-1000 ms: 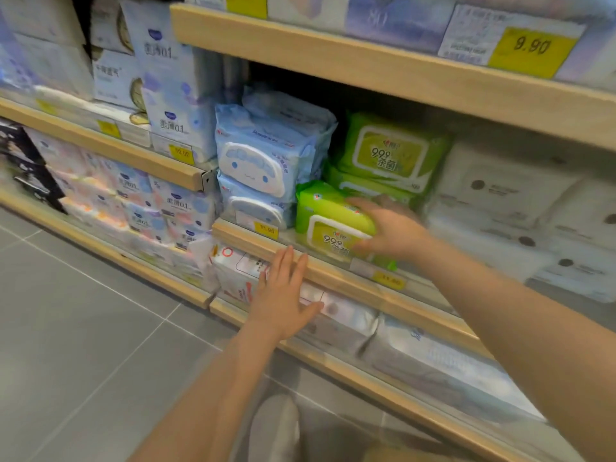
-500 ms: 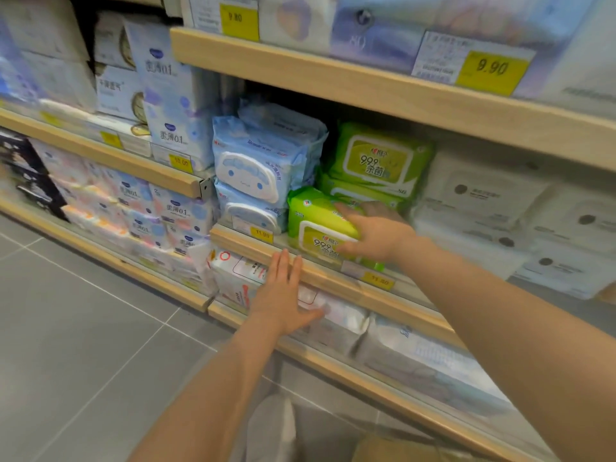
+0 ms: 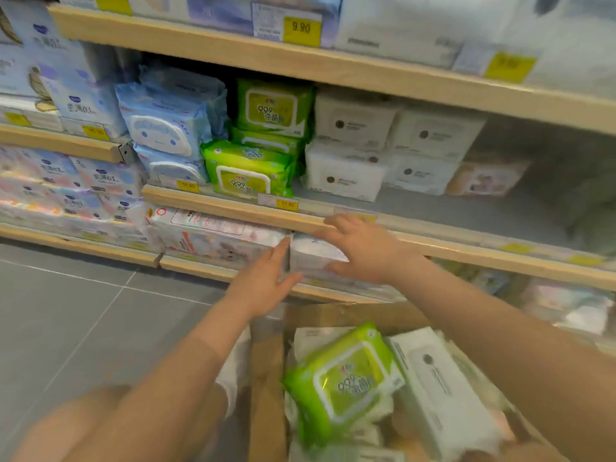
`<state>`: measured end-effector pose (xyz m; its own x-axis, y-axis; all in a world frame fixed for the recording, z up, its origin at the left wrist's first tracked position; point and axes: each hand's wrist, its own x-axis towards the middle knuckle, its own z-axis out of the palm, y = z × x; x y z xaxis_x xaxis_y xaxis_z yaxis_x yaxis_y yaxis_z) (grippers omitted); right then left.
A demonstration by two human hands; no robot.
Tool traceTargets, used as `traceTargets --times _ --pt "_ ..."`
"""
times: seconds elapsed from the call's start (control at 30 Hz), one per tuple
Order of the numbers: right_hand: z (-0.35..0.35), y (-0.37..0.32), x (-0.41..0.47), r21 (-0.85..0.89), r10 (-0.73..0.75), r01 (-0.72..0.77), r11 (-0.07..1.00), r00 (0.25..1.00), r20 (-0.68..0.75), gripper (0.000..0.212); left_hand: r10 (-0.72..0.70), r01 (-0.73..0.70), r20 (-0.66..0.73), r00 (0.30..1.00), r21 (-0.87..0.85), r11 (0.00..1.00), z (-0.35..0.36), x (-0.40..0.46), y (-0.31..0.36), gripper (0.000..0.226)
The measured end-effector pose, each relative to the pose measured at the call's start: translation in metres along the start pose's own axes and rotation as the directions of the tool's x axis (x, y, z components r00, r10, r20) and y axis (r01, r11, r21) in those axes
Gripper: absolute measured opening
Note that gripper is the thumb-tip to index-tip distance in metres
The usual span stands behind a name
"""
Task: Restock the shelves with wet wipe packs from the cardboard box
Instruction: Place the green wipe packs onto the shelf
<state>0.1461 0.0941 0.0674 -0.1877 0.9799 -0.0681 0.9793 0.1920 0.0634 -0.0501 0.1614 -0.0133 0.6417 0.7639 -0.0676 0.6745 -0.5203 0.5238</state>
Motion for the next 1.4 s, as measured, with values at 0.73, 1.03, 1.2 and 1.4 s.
traceTargets --times 0.73,1.03,1.2,1.4 --pt "0.144 -0.007 -0.242 0.316 0.613 -0.692 0.65 0.722 0.321 0.089 -0.066 0.034 0.05 0.997 0.48 0.876 0.149 -0.106 0.085 0.11" --pt "0.158 -0.011 -0.207 0.281 0.733 -0.83 0.482 0.558 0.39 0.103 -0.012 0.009 0.005 1.0 0.453 0.891 0.149 -0.094 0.077 0.11" --pt "0.142 0.003 -0.212 0.33 0.716 -0.821 0.465 0.569 0.406 0.098 0.06 -0.037 -0.041 0.997 0.422 0.906 0.128 -0.084 0.072 0.117" --pt "0.095 0.03 -0.207 0.376 0.691 -0.747 0.548 0.658 0.301 0.103 0.119 -0.028 -0.195 0.973 0.416 0.909 0.053 -0.054 0.079 0.11"
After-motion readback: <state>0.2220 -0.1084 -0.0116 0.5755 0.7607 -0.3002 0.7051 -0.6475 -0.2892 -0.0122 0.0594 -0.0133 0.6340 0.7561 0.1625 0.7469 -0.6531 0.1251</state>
